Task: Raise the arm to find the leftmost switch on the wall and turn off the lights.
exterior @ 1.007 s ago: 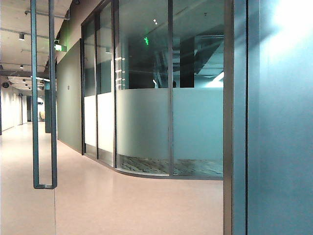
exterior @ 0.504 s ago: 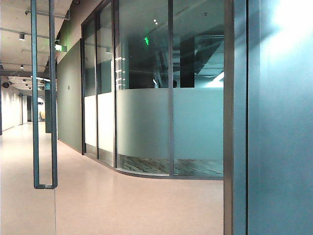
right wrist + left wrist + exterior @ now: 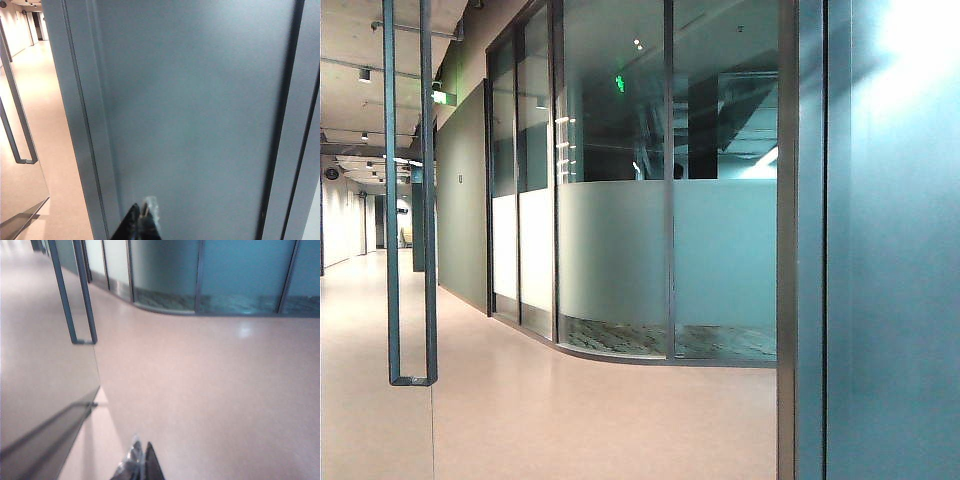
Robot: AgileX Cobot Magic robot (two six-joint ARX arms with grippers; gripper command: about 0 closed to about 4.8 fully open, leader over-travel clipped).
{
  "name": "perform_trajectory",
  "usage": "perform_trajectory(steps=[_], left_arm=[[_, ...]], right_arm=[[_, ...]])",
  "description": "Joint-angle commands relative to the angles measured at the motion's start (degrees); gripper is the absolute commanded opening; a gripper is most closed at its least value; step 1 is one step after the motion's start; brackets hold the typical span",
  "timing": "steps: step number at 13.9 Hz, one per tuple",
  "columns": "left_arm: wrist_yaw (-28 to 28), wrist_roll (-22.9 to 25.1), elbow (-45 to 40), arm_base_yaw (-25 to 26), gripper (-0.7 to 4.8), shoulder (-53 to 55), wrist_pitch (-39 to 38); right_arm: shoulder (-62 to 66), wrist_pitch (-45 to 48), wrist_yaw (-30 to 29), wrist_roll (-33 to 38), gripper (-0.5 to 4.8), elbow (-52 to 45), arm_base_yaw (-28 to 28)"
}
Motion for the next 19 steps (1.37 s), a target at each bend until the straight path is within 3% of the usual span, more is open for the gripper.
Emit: perform_trajectory(steps=[1, 19], left_arm=[[0.2, 2.7, 0.1, 0.2, -0.05, 0.0, 3.7], [0.0, 2.8, 0.1, 0.2, -0.05, 0.0, 3.7]], right_arm=[[0.0, 0.8, 0.0, -0.2, -0.01, 0.2, 0.1], [0.0, 0.8, 0.0, -0.2, -0.01, 0.2, 0.1]])
